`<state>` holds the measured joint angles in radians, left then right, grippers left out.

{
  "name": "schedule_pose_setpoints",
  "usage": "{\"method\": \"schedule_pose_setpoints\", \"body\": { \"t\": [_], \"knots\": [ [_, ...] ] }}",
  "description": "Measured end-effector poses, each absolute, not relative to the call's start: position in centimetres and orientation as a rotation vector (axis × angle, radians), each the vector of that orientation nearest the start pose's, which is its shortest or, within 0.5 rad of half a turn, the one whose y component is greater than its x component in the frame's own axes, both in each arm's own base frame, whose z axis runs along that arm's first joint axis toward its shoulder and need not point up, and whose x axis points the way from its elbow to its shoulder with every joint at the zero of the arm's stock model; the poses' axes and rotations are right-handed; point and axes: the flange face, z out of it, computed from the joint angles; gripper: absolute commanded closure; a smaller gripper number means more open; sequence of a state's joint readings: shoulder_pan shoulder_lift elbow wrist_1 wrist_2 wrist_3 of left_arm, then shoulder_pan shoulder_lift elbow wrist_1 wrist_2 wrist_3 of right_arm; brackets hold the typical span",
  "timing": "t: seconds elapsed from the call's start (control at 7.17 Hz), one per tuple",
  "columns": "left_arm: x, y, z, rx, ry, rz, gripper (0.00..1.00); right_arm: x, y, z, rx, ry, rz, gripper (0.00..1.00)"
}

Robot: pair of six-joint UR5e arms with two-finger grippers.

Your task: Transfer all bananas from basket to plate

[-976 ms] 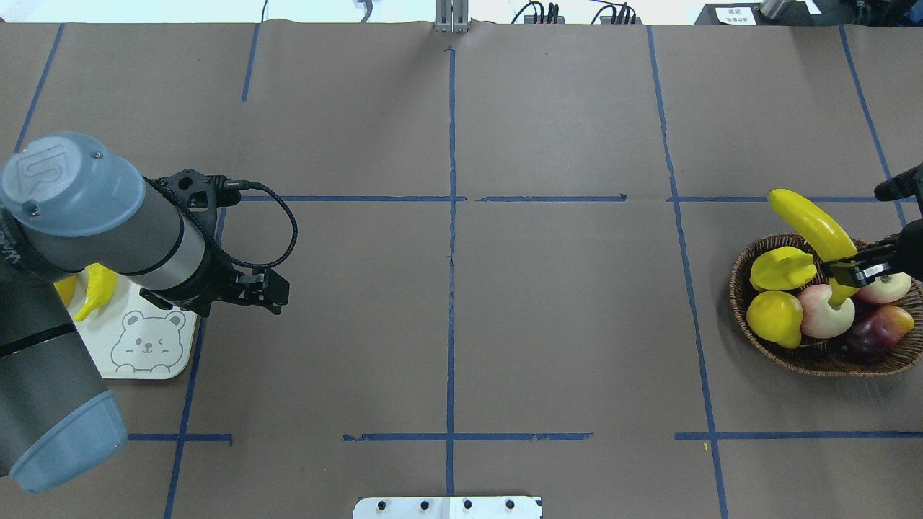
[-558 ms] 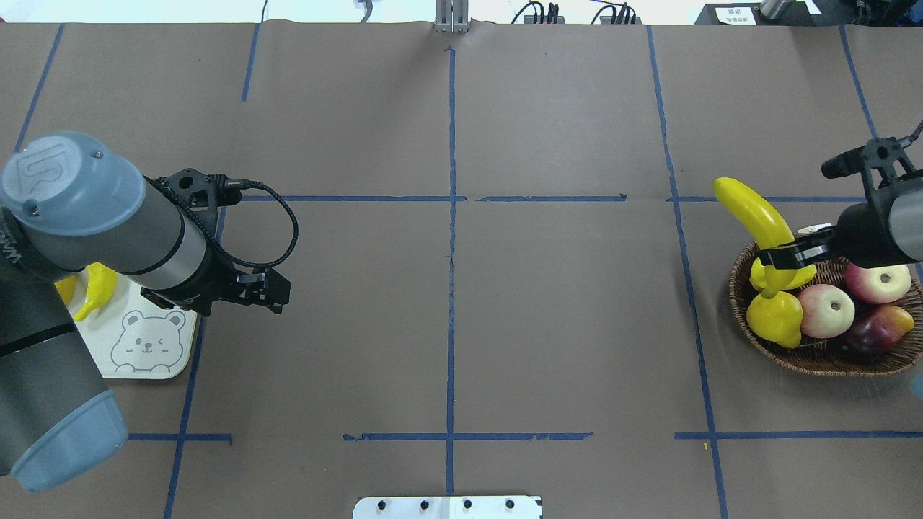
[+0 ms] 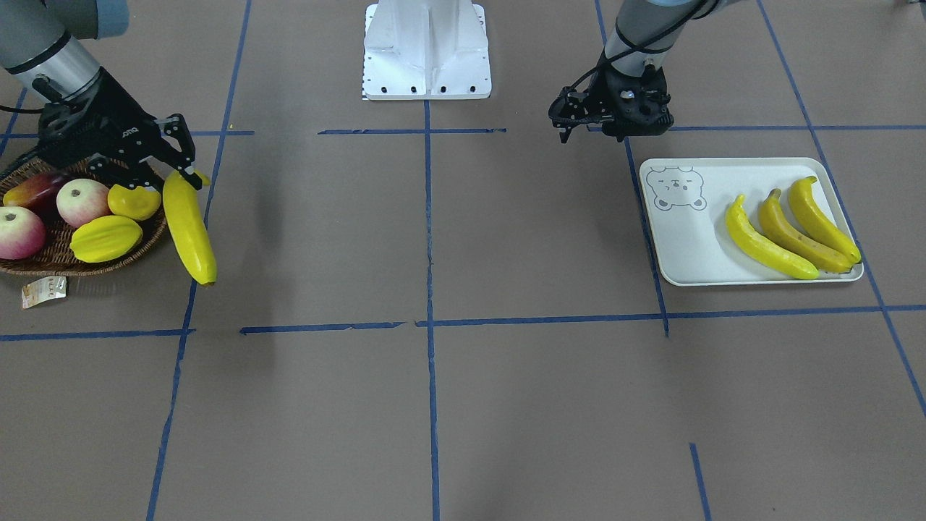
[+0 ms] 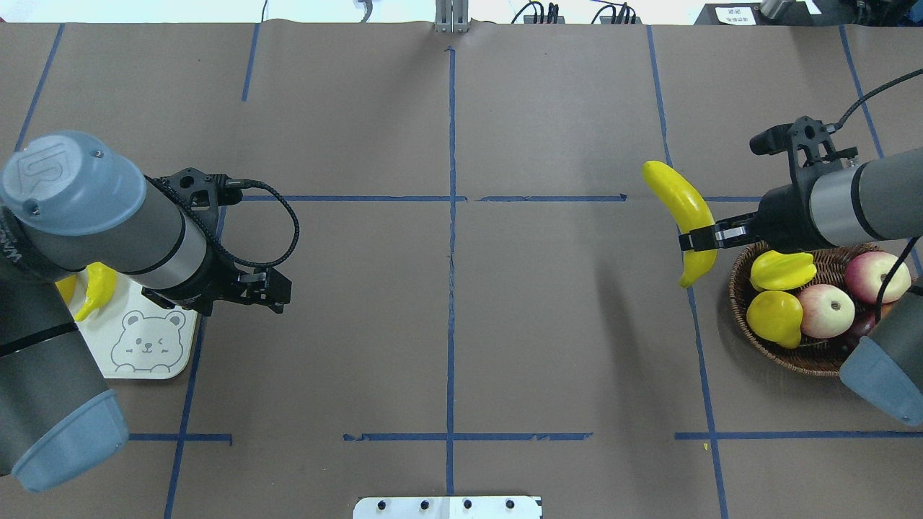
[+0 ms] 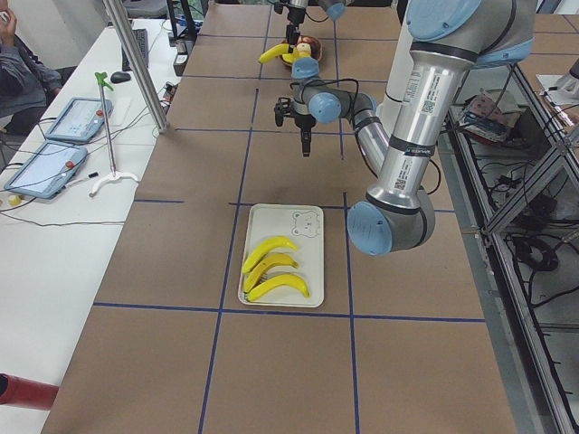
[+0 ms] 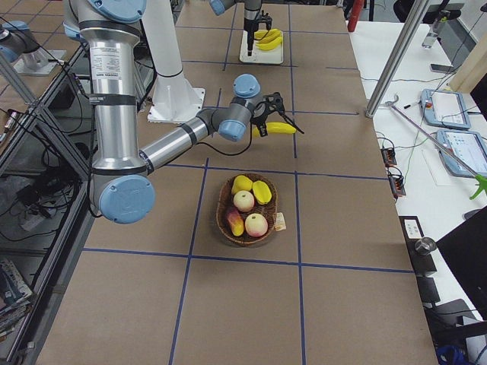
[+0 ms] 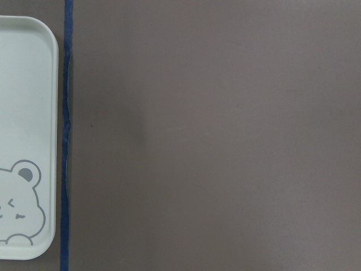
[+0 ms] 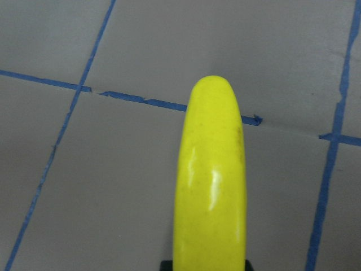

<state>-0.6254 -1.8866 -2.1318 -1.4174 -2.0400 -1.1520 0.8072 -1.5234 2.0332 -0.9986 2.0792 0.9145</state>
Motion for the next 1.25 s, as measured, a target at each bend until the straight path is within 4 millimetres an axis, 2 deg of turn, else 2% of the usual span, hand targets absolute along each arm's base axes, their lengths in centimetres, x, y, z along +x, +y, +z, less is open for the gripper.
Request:
{"method": "schedule_pose_setpoints", "body": {
  "t": [0.84, 1.25],
  "knots": [
    [36.9, -37.4, 26.4, -0.036, 0.84, -0.026, 0.0, -33.3, -39.6, 29.1, 0.358, -1.179, -0.054, 0.77],
    [37.6, -37.9, 25.5, -0.042, 0.853, -0.054, 0.0, -36.6, -38.0, 26.5, 0.365, -1.218, -0.008, 0.77]
  ]
}}
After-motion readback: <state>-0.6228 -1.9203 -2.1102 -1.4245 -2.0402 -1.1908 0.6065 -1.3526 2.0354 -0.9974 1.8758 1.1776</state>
